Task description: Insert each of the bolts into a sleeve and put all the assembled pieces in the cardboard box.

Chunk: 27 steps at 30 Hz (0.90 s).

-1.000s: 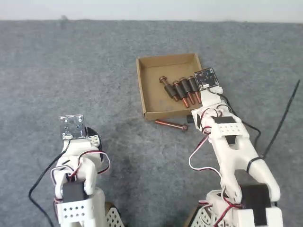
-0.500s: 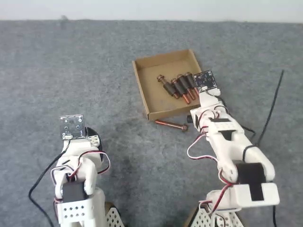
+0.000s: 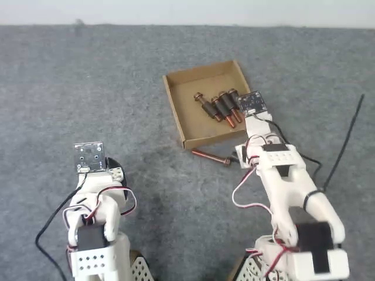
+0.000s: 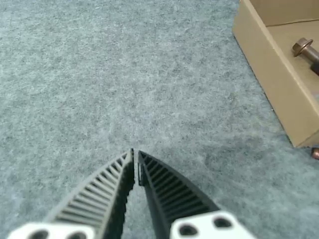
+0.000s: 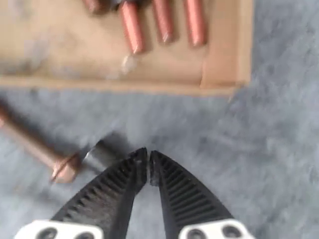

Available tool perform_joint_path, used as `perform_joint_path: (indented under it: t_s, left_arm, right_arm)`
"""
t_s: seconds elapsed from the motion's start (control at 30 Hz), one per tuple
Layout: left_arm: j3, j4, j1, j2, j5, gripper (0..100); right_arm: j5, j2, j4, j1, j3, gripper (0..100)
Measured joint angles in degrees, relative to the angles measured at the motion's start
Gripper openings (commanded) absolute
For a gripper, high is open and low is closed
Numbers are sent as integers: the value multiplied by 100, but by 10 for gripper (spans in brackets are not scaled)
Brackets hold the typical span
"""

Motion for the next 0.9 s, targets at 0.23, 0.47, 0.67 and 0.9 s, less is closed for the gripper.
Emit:
perform_joint_path:
  t_s: [0.23,0.47,0.67,0.9]
  left_arm:
    - [0,0,0,0,0,11]
    - [0,0,0,0,0,11]
    - [0,0,0,0,0,11]
    - [0,0,0,0,0,11]
  right_arm:
    - [0,-703,1538,-501,9,6]
    - [0,-1389,1723,-589,9,10]
    - [0,-1442,1723,-624,18,168]
    - [0,-1354,1705,-1196,246,175]
